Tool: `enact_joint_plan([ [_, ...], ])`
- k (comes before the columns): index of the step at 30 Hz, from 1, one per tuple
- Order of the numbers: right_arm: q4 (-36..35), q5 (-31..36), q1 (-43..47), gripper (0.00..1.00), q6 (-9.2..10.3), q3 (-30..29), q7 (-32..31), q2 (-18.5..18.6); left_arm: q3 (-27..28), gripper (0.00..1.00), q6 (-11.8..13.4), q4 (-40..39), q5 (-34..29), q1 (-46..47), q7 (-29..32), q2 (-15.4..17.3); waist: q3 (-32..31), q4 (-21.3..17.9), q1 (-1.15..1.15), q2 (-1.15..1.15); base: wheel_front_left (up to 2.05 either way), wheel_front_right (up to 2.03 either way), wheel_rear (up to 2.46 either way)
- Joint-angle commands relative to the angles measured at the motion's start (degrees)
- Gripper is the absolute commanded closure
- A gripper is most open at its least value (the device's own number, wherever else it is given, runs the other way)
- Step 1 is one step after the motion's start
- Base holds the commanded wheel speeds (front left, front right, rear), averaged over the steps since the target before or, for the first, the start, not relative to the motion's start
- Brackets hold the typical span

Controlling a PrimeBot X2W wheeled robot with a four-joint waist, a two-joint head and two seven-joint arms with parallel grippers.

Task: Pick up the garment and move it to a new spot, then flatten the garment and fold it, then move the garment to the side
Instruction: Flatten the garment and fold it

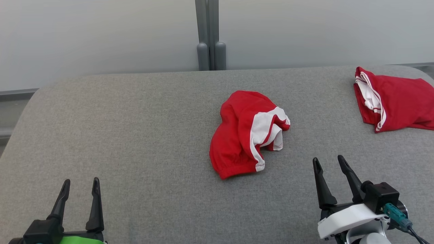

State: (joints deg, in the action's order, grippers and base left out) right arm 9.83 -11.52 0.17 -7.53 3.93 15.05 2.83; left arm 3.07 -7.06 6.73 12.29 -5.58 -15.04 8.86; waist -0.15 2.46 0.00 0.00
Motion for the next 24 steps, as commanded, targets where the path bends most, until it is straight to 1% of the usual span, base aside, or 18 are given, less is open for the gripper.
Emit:
enact_joint_plan([
  [1, 0.17, 0.08, 0.68, 0.0, 0.09, 0.07, 0.17, 0.12, 0.35, 0.0, -0.26, 0.24, -0.47, -0.51, -0.16, -0.17, -0.03, 0.04, 0.0, 0.0, 0.0, 0.0, 0.0],
  [17, 0.41, 0.86, 0.8, 0.0, 0.09, 1.02, 0.17, 0.12, 1.3, 0.0, -0.46, 1.03, -1.5, 0.31, -0.17, -1.29, -0.11, 0.25, 0.0, 0.0, 0.0, 0.0, 0.0],
  [24, 0.55, 0.61, 0.65, 0.0, 0.09, 1.2, 0.17, 0.12, -0.33, 0.0, -0.47, 1.26, -1.45, 1.02, -0.17, -1.02, 0.02, 0.02, 0.0, 0.0, 0.0, 0.0, 0.0],
])
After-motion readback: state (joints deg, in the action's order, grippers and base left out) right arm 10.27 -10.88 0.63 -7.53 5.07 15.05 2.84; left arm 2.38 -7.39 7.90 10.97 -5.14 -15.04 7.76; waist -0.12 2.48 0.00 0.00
